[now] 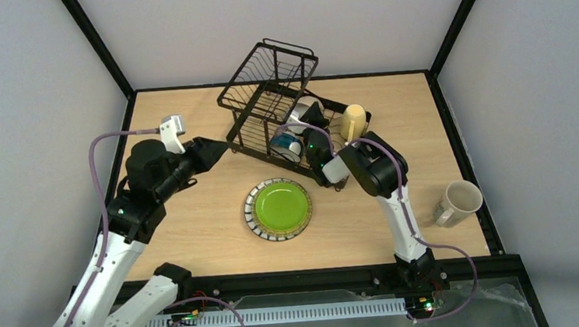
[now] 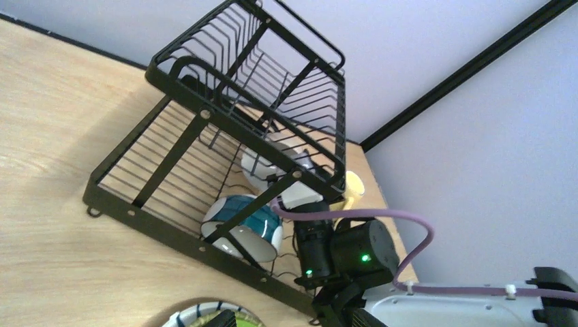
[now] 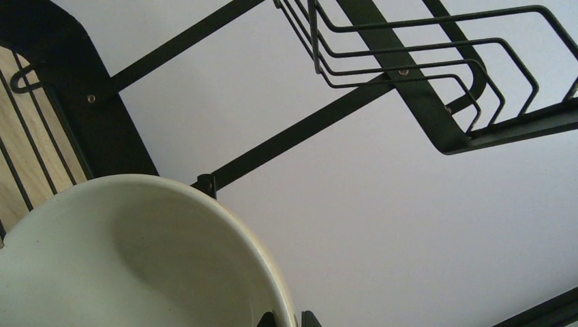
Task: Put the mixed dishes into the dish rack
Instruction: Insert the bowl into the dish rack.
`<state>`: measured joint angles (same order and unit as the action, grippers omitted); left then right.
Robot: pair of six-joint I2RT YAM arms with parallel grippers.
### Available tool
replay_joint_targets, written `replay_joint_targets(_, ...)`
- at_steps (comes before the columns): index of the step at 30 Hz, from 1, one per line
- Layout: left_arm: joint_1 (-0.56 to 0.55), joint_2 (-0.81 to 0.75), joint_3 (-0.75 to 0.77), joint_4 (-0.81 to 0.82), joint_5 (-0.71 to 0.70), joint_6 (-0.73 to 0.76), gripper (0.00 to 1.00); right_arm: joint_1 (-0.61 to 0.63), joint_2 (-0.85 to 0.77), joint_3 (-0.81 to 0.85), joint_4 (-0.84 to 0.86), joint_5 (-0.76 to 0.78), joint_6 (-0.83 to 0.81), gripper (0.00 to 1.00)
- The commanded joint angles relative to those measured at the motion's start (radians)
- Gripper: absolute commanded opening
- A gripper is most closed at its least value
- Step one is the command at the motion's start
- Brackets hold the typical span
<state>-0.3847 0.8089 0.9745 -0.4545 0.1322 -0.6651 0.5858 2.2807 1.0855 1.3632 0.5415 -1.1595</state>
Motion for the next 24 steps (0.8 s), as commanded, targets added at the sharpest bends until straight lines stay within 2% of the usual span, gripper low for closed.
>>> replay_joint_targets(1, 0.007, -0.025, -0.048, 0.055, 0.016, -0.032, 0.99, 0.058, 0.173, -0.067, 0.457, -0.061, -0.162, 0.0)
replay_joint_targets(13, 0.007, -0.084, -0.116, 0.101, 0.024, -0.061, 0.99, 0.087, 0.227, -0.105, 0.489, -0.03, -0.244, 0.0)
replay_joint_targets(24, 0.007, -0.085, -0.125, 0.091, 0.033, -0.07, 0.99, 0.12, 0.155, -0.144, 0.476, -0.034, -0.269, 0.0)
